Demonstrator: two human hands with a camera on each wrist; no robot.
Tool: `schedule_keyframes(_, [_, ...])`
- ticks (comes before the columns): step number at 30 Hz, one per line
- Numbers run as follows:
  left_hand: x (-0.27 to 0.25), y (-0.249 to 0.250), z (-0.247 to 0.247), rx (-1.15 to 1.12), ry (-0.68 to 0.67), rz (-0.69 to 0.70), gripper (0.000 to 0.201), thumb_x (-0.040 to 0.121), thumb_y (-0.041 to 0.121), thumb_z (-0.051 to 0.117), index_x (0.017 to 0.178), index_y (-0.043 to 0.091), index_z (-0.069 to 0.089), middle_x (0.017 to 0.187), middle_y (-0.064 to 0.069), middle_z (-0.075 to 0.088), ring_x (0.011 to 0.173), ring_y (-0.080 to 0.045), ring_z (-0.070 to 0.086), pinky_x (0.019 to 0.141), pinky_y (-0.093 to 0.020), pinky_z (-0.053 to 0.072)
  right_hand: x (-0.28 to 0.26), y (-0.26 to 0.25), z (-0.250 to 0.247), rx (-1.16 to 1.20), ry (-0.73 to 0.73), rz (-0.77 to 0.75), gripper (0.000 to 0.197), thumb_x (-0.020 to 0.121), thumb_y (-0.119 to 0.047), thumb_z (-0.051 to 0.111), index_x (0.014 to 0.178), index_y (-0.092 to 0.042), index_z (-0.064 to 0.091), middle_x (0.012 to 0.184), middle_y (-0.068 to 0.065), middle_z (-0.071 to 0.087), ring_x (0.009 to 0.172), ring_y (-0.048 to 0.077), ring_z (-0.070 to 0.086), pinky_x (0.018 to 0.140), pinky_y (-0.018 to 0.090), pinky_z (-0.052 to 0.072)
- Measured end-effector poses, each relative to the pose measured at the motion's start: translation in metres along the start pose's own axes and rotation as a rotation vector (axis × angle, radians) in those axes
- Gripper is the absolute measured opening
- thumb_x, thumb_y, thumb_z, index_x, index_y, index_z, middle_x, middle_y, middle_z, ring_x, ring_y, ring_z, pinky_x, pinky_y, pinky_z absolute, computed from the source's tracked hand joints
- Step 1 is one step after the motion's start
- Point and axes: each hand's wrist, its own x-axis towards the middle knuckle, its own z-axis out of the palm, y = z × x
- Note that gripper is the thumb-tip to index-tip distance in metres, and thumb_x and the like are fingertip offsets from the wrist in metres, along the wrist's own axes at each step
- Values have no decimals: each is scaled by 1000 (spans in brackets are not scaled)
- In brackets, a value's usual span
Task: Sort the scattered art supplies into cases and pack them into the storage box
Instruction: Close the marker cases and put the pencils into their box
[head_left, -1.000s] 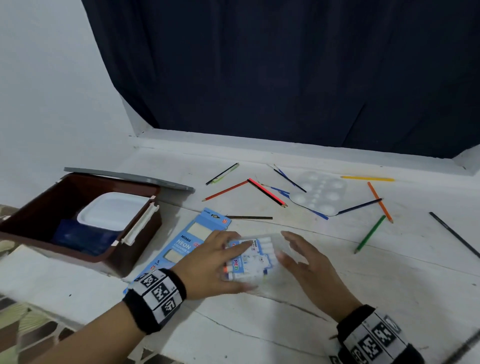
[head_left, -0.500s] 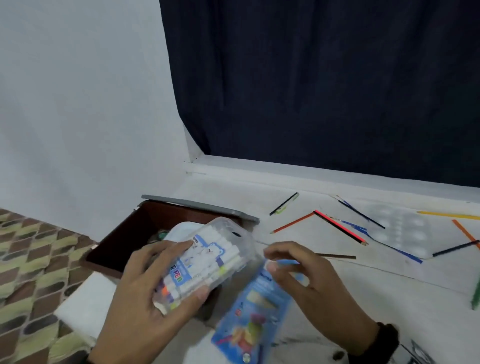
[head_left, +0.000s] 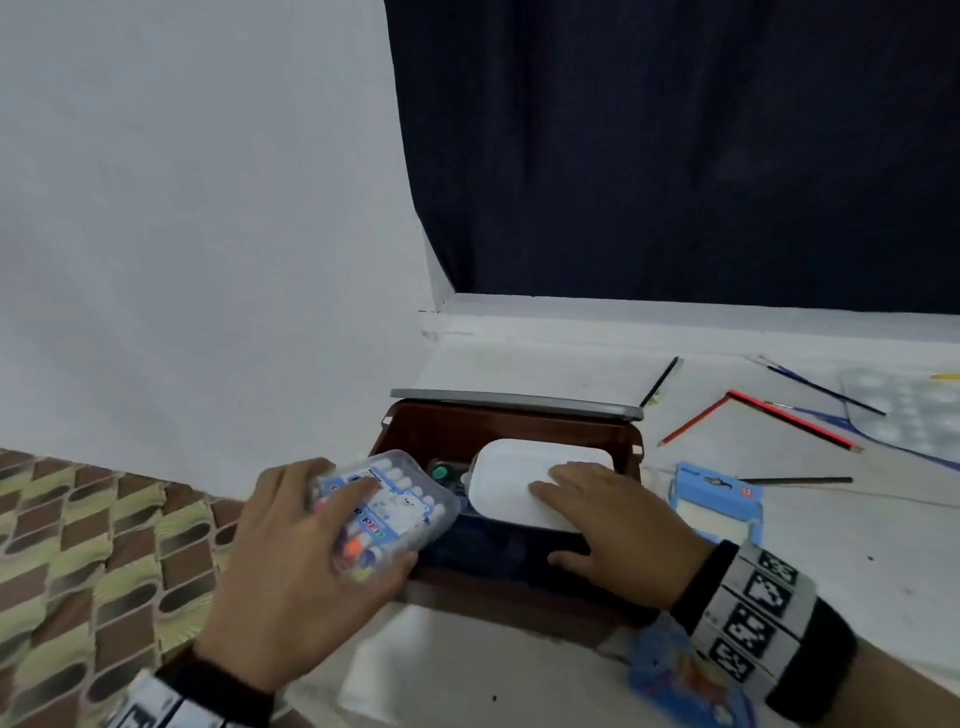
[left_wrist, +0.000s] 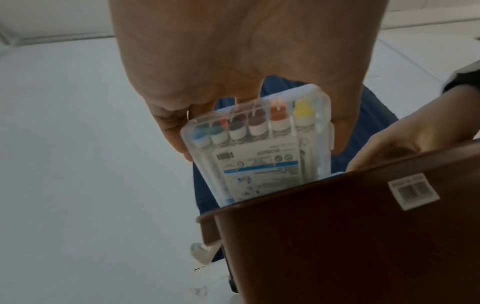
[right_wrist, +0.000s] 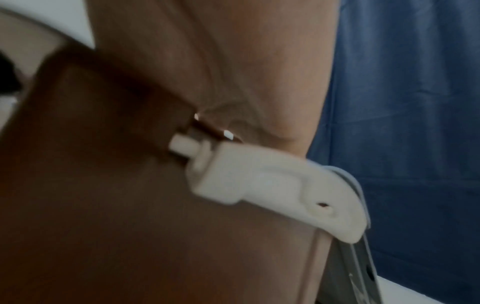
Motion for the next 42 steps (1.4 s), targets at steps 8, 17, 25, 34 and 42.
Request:
schedule_keyframes(8, [25,10,15,49,-125,57,69,65,71,53,105,20,75,112,-10,59,102,-33,48,82,-44,49,7,-6,16,-91,110,65,54,82,-24,73,134,-18,59,132,10,63,117,28,63,84,39,58])
schedule_keyframes(17, [24,16,45,108,-307,259,57,99,52,23,118,25,69,128,-15,64,119,-39,54,90,-52,40,3,-6,18,-39,263,57,37,80,-22,69,117,-16,71,117,7,72,107,25,69,88,39,58])
schedule_keyframes(25, [36,7,53,149,-532,473,44,103,30,18,134,13,45,124,-24,66,114,-43,64,90,-52,56,9,-3,21,-97,97,-9,51,98,-32,52,146,-14,46,154,12,42,142,28,40,109,46,43])
schedule_keyframes(34, [30,32,39,-537,-290,62,52,95,66,38,138,38,48,122,15,59,113,-13,58,92,-36,49,-1,-5,18,455,435,64,32,100,-34,55,127,-20,63,129,-4,60,121,12,52,104,27,40])
schedule_keyframes(42, [32,123,28,-841,-13,228,18,95,38,55,107,30,67,76,3,59,63,-22,53,61,-27,42,-82,56,48,622,628,370,19,96,-24,54,112,-20,63,108,-9,61,103,8,56,89,25,45])
